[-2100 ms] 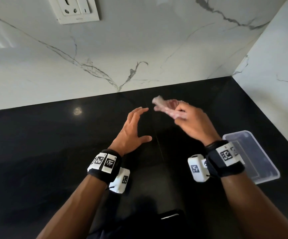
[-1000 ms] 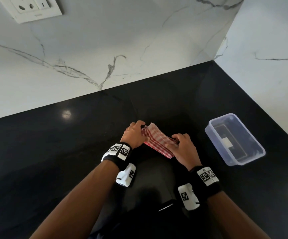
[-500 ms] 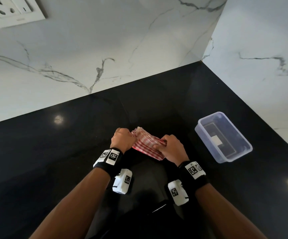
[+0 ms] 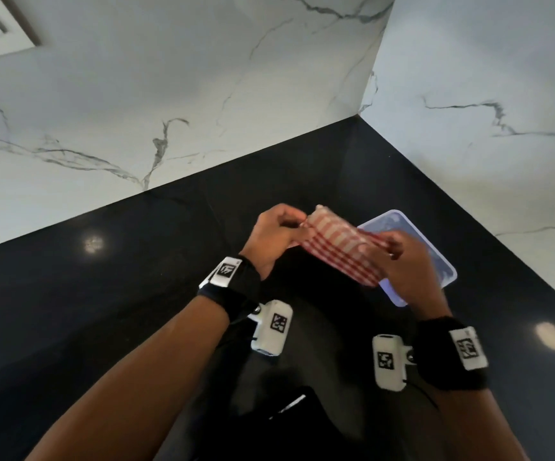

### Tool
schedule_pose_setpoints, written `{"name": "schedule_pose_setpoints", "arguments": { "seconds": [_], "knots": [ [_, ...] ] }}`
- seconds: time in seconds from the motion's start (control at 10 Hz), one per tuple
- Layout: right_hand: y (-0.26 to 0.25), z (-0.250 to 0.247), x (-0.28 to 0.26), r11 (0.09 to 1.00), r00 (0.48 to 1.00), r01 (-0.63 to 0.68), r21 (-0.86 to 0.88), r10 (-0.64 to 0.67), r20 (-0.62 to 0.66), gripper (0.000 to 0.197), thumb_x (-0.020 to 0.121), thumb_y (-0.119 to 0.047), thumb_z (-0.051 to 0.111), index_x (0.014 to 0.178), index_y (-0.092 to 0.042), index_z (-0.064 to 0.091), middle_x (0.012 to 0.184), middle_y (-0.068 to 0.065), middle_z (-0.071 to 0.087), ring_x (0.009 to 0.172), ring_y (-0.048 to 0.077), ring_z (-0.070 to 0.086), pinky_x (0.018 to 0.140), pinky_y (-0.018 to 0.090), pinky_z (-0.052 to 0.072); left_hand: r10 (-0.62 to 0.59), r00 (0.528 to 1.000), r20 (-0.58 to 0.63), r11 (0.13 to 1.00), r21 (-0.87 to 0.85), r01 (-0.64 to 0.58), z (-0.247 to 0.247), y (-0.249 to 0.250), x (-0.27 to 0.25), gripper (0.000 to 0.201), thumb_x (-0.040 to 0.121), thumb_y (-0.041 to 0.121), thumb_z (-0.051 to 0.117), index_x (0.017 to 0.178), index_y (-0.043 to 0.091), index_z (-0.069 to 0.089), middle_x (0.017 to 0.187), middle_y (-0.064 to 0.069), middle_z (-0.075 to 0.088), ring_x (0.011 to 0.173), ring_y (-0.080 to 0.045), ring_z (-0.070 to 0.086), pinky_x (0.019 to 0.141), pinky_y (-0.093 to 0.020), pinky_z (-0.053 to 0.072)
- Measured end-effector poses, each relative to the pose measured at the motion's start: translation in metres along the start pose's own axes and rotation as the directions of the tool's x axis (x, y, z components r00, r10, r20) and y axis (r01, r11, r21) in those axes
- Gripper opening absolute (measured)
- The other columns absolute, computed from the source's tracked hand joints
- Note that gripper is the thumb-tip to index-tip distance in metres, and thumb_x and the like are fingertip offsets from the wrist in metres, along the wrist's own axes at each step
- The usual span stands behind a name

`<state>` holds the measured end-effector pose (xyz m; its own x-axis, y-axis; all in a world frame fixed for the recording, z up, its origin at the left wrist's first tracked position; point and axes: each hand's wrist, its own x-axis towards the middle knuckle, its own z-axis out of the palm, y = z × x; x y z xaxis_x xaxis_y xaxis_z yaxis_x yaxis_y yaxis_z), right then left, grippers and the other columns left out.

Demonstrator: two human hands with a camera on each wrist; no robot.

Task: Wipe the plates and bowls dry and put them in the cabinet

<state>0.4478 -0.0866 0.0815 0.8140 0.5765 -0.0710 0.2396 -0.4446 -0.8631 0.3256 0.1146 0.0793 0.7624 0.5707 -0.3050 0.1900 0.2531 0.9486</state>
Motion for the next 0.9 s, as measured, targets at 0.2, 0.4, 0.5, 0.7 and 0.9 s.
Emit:
{"name": "schedule_pose_setpoints", "arguments": {
  "seconds": [0.2, 0.4, 0.5, 0.7, 0.9],
  "knots": [
    [0.038, -0.069, -0.007, 0.986, 0.969, -0.106, -0.126, 0.075, -0.234, 0.014, 0.089, -0.028, 0.072, 0.101, -0.021, 0.068, 0.089, -0.008, 0.07, 0.084, 0.013, 0.068, 0.067, 0.024, 0.045, 0.089, 0.982, 0.166, 0.942, 0.308, -0.137, 0.091, 0.003, 0.038, 0.03, 0.084, -0.007, 0.075, 0.086, 0.022, 0.069, 0.086, 0.004, 0.071, 0.091, -0.017, 0.069, 0.1, -0.048, 0.058],
    [0.074, -0.063, -0.007, 0.929, 0.97, -0.167, -0.329, 0.095, -0.224, 0.023, 0.094, -0.03, 0.064, 0.113, -0.017, 0.065, 0.1, 0.001, 0.066, 0.086, 0.018, 0.057, 0.075, 0.028, 0.038, 0.039, 0.968, 0.248, 0.807, 0.563, -0.177, 0.124, -0.017, 0.052, 0.018, 0.089, 0.006, 0.074, 0.094, 0.023, 0.069, 0.124, -0.004, 0.065, 0.115, -0.021, 0.066, 0.104, -0.039, 0.052],
    [0.084, -0.053, -0.006, 0.872, 0.98, -0.119, -0.475, 0.025, -0.199, 0.034, 0.096, -0.03, 0.063, 0.127, -0.015, 0.062, 0.112, 0.005, 0.061, 0.095, 0.02, 0.056, 0.08, 0.03, 0.039, 0.129, 0.967, 0.218, 0.809, 0.54, -0.23, 0.116, -0.024, 0.039, 0.016, 0.09, 0.016, 0.079, 0.104, 0.017, 0.07, 0.129, -0.005, 0.057, 0.115, -0.016, 0.059, 0.098, -0.026, 0.046],
    [0.086, -0.04, -0.016, 0.505, 0.995, 0.093, -0.858, -0.08, 0.061, 0.03, 0.083, -0.02, 0.078, 0.109, -0.008, 0.071, 0.102, 0.014, 0.069, 0.097, 0.036, 0.068, 0.084, 0.046, 0.059, 0.249, 0.961, 0.121, 0.867, 0.415, -0.277, 0.069, -0.028, -0.005, 0.02, 0.092, 0.002, 0.073, 0.099, 0.02, 0.069, 0.123, 0.002, 0.062, 0.097, -0.003, 0.066, 0.084, -0.008, 0.05],
    [0.061, -0.036, -0.023, 0.776, 0.965, -0.181, -0.604, 0.023, -0.26, 0.028, 0.091, -0.028, 0.062, 0.112, -0.01, 0.066, 0.125, 0.016, 0.054, 0.123, 0.039, 0.047, 0.1, 0.057, 0.04, 0.208, 0.977, -0.038, 0.904, 0.389, -0.177, -0.003, -0.046, -0.062, 0.015, 0.094, 0.005, 0.073, 0.096, 0.02, 0.07, 0.113, 0.006, 0.068, 0.084, 0.008, 0.066, 0.08, -0.011, 0.05]
  ]
}}
